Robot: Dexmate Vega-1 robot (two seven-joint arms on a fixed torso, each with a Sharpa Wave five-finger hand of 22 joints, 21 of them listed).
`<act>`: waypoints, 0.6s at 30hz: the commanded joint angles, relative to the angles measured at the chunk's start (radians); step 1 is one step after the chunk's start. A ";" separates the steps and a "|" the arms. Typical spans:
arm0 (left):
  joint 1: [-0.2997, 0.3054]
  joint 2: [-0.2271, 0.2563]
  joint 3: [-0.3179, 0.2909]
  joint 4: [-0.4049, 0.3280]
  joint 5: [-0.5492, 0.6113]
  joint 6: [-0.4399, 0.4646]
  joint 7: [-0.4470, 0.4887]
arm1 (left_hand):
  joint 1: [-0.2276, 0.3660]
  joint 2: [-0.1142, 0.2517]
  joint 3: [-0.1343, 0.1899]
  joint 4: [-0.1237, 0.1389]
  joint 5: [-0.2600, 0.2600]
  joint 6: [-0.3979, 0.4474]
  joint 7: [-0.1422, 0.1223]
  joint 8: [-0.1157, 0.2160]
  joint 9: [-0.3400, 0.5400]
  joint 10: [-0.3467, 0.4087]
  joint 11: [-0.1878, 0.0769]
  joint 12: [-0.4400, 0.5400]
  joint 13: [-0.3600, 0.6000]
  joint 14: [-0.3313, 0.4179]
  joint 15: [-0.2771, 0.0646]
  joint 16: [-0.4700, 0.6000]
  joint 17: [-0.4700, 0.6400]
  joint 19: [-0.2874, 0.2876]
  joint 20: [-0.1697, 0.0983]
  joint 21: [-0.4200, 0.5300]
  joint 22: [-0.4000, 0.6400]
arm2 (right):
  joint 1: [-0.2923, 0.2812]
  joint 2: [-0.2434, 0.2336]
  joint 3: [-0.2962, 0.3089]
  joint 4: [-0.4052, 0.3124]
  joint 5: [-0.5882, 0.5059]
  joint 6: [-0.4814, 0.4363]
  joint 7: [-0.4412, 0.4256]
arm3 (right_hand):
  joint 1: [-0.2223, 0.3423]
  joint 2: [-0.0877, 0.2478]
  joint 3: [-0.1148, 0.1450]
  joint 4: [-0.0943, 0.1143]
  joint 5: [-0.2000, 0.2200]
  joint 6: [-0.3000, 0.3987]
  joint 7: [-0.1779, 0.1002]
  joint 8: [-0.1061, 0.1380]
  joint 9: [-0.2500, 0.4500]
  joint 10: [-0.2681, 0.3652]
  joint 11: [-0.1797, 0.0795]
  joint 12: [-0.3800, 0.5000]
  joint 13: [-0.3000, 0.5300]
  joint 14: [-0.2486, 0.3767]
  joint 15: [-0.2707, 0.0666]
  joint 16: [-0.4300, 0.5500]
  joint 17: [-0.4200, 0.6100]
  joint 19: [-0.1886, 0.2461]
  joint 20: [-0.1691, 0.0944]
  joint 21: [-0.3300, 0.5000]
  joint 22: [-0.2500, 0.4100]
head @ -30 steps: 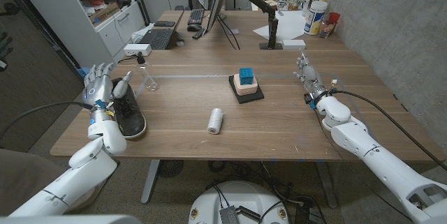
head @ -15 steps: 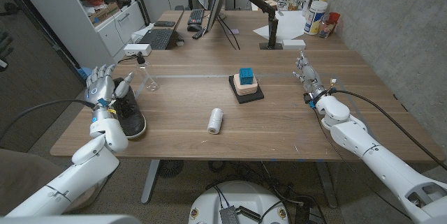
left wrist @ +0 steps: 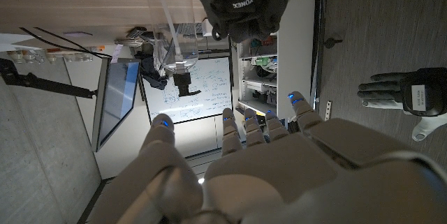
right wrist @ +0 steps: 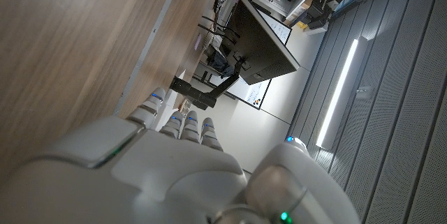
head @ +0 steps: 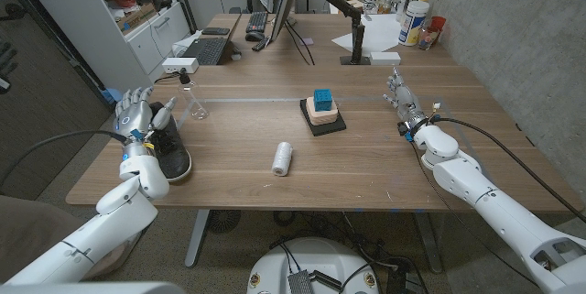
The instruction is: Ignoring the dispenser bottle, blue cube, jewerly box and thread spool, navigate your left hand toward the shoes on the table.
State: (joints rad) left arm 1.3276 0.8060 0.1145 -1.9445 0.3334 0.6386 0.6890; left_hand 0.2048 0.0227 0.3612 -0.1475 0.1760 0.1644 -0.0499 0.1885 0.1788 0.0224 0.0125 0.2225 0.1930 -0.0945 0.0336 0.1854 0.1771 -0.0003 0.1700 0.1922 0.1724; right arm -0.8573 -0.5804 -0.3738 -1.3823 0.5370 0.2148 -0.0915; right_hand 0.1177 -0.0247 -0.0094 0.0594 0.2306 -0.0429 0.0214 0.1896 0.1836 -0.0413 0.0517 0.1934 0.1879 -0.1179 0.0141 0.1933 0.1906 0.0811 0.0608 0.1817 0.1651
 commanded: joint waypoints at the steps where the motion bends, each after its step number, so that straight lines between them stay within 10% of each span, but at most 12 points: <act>1: -0.015 0.015 0.021 0.020 -0.017 0.002 0.003 | 0.013 -0.005 0.007 0.001 -0.001 -0.003 0.000 0.000 0.003 -0.005 0.002 -0.002 0.005 -0.007 0.006 0.000 0.003 -0.002 0.003 0.000 0.003 | 0.003 -0.001 -0.004 0.000 -0.001 -0.006 0.002 | -0.004 0.000 -0.007 0.003 0.000 -0.003 -0.008 0.005 0.004 -0.007 0.002 0.004 0.003 -0.006 -0.003 0.005 0.003 0.001 0.001 0.005 0.004; 18: -0.022 0.023 0.035 0.027 -0.035 0.006 0.018 | 0.015 -0.004 0.008 0.001 -0.001 -0.003 -0.001 0.000 0.003 -0.005 0.004 -0.002 0.005 -0.009 0.004 -0.001 0.003 -0.002 0.003 0.000 0.003 | 0.000 -0.003 -0.002 -0.008 0.000 -0.003 0.004 | -0.005 0.001 -0.009 0.003 0.000 -0.003 -0.008 0.005 0.004 -0.007 0.002 0.004 0.003 -0.007 -0.002 0.004 0.003 0.001 0.002 0.005 0.004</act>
State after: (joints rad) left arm 1.3071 0.8207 0.1432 -1.9174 0.3065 0.6399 0.6935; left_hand 0.2101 0.0173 0.3612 -0.1475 0.1760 0.1644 -0.0500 0.1886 0.1788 0.0225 0.0125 0.2225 0.1931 -0.0945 0.0335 0.1854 0.1771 -0.0003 0.1700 0.1923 0.1724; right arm -0.8568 -0.5827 -0.3758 -1.3884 0.5375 0.2117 -0.0901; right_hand 0.1177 -0.0247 -0.0123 0.0623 0.2306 -0.0429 0.0214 0.1897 0.1836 -0.0413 0.0517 0.1934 0.1880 -0.1179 0.0141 0.1933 0.1907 0.0811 0.0608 0.1817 0.1651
